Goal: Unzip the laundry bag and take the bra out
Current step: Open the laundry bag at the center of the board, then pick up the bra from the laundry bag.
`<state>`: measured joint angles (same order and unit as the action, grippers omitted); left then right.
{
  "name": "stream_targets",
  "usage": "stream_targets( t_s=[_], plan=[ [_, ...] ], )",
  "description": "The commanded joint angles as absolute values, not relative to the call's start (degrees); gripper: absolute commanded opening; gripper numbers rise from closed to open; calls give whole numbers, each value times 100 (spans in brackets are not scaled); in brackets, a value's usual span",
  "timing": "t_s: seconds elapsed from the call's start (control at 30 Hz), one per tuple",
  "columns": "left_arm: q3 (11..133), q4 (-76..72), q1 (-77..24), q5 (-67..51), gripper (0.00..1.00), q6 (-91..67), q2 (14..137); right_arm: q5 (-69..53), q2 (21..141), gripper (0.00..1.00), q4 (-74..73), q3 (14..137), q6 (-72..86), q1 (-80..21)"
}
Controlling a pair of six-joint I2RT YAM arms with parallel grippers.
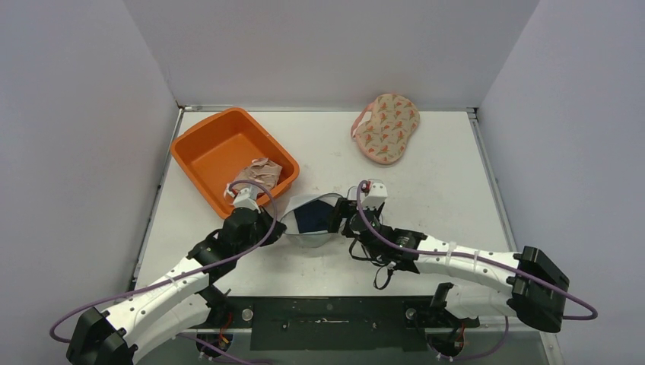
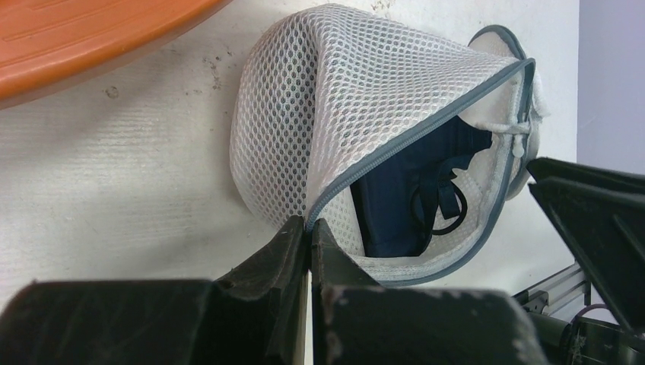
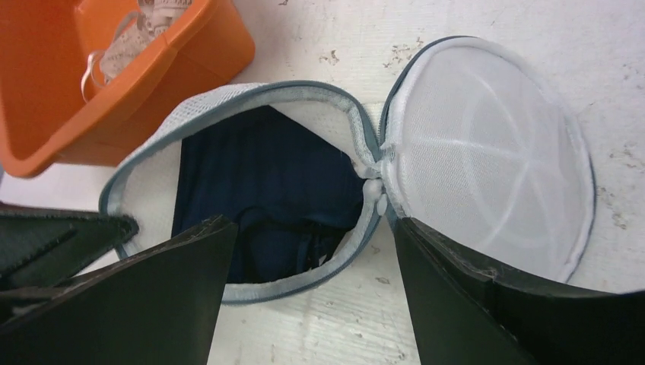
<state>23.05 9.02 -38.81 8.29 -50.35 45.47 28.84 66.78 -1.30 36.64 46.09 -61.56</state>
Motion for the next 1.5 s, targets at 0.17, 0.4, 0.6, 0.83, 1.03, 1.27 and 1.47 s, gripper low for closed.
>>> stream_targets(
  t_s=[0.17,0.4,0.6,0.83,1.03,1.27,1.47],
  plan=[
    [2513,968,-3840,669,0,-5063,4544,2364,7372,76,202,3947,5416,-5469],
    [2520,1067,-3833,578,0,-5071,4433,2094,7749,59,719,3833,5318,-5375],
    [2625,1122,-3832,428,0,-5045,4498,2702,7458,16,486,3832,4902,-5778],
    [2681,635,-3841,18,0,-5001,4990,3947,6436,5,-534,3405,4648,-6541],
    [2778,291,-3882,-239,0,-5010,5456,4427,5552,5,-925,2629,4869,-6862],
    [2464,-13,-3933,-705,0,-4931,5676,4270,5170,34,-1062,2070,5410,-7097],
    [2324,-280,-3997,-948,0,-4791,5691,4340,4545,75,-1541,2396,5304,-7487]
  ],
)
